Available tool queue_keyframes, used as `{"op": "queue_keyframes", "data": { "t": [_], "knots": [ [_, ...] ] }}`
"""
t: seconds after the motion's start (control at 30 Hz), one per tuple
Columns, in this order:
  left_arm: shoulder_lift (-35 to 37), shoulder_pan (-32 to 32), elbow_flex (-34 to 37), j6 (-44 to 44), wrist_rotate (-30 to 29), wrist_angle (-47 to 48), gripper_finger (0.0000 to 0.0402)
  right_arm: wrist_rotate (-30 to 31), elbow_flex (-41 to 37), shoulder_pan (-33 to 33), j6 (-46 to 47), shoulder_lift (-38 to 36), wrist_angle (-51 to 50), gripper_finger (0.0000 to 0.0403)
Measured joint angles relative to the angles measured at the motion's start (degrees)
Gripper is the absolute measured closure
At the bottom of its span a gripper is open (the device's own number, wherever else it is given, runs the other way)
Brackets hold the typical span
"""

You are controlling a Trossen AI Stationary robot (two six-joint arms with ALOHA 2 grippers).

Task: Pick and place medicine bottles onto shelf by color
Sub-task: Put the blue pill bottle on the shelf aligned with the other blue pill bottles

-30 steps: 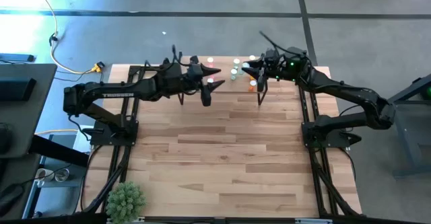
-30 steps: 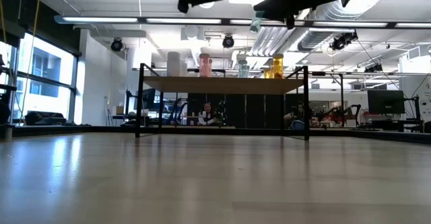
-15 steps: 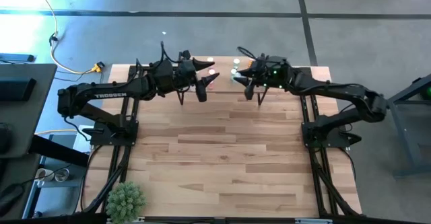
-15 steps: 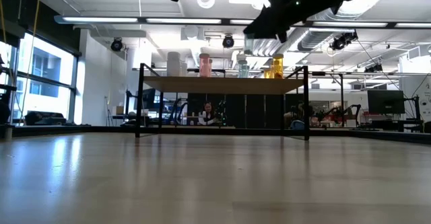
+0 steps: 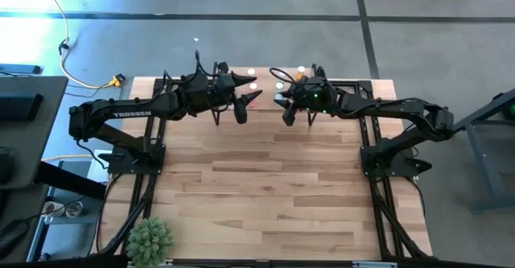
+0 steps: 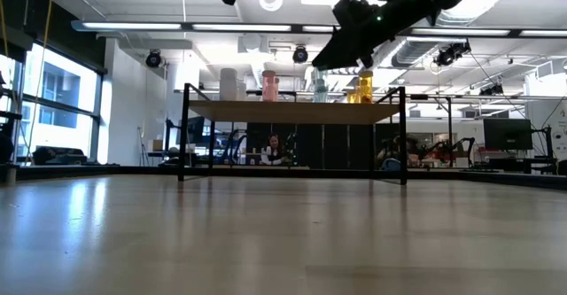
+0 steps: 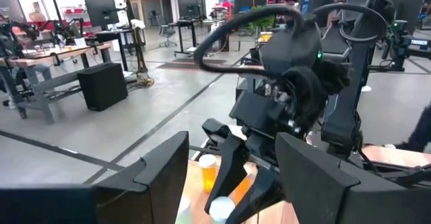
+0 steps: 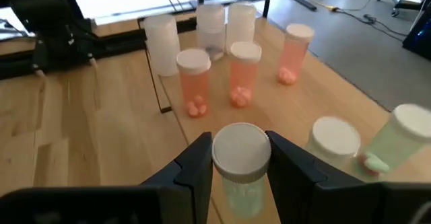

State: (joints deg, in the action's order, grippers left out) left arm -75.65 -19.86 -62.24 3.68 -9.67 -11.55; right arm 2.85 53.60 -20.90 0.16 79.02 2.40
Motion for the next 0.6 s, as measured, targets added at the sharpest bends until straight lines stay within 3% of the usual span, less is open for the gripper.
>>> {"op": "queue_keyframes", "data": {
  "t": [0.6],
  "knots": [
    [-0.1, 0.0, 0.0, 0.0, 0.0, 0.2, 0.0188, 1.3, 0.0, -0.1, 2.3, 2.1, -1.6, 0.0293]
  ]
}}
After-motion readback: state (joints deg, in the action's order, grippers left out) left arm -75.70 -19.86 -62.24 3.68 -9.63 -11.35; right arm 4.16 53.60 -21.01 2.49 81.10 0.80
